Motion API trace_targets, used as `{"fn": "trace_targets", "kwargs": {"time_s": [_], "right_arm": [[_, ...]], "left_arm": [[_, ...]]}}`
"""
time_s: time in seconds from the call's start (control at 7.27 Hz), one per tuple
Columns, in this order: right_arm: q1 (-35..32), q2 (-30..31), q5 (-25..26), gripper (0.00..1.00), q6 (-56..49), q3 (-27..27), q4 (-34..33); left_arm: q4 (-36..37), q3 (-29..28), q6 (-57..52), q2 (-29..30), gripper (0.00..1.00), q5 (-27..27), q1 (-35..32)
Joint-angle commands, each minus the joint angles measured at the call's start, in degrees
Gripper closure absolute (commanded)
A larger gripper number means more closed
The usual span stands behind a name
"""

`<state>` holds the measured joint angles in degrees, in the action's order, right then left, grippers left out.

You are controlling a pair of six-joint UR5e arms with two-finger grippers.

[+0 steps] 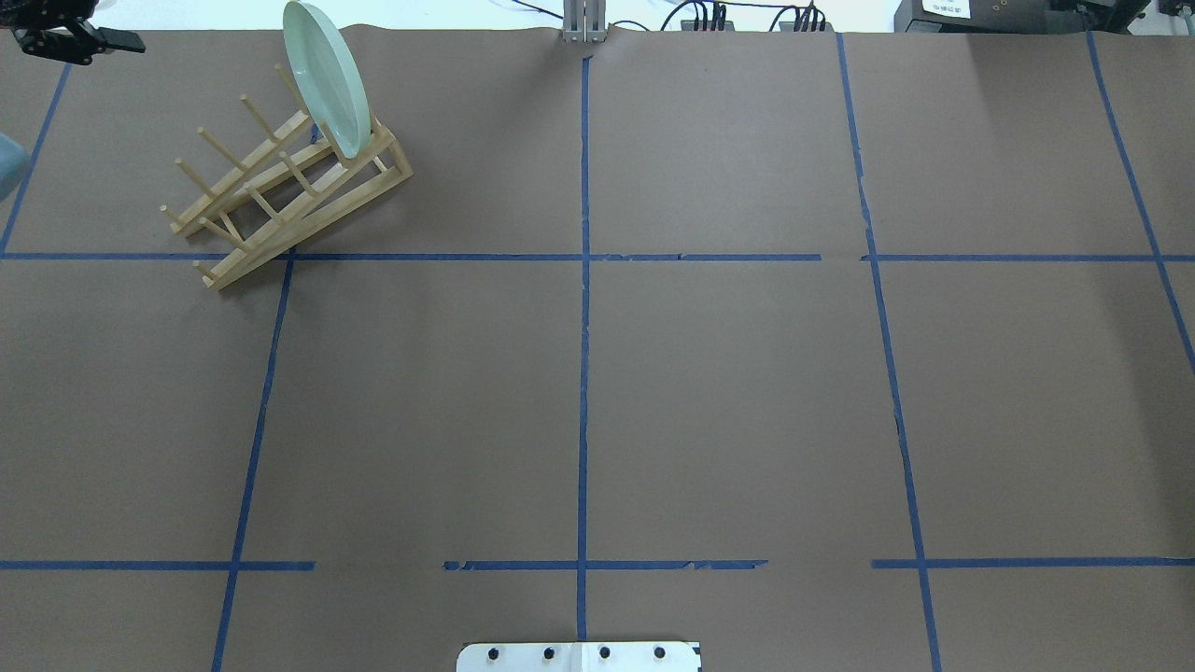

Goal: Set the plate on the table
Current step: 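Reach the left gripper to the pale green plate in the wooden rack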

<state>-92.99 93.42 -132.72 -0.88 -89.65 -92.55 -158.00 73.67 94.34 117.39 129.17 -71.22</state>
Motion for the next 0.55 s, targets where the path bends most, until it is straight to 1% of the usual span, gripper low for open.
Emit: {"fn": "trace_targets", "kwargs": {"time_s": [0.0,0.14,0.28,0.41], "right_arm": [[0.00,-0.08,0.00,0.00,0.00,0.00,0.00],[0.00,0.01,0.00,0.00,0.00,0.00,0.00],[0.00,0.01,0.00,0.00,0.00,0.00,0.00],[0.00,0.01,0.00,0.00,0.00,0.00,0.00]], "left_arm": [[-3.27,-4.92,6.27,6.16,0.00,-0.76,3.69],[-5.98,-5.46,10.82,6.28,0.00,-5.73,6.33],[-9.92,-6.95,14.52,6.10,0.01,-9.52,7.92],[-11.35,-7.48,14.99,6.01,0.02,-9.90,8.02]]}}
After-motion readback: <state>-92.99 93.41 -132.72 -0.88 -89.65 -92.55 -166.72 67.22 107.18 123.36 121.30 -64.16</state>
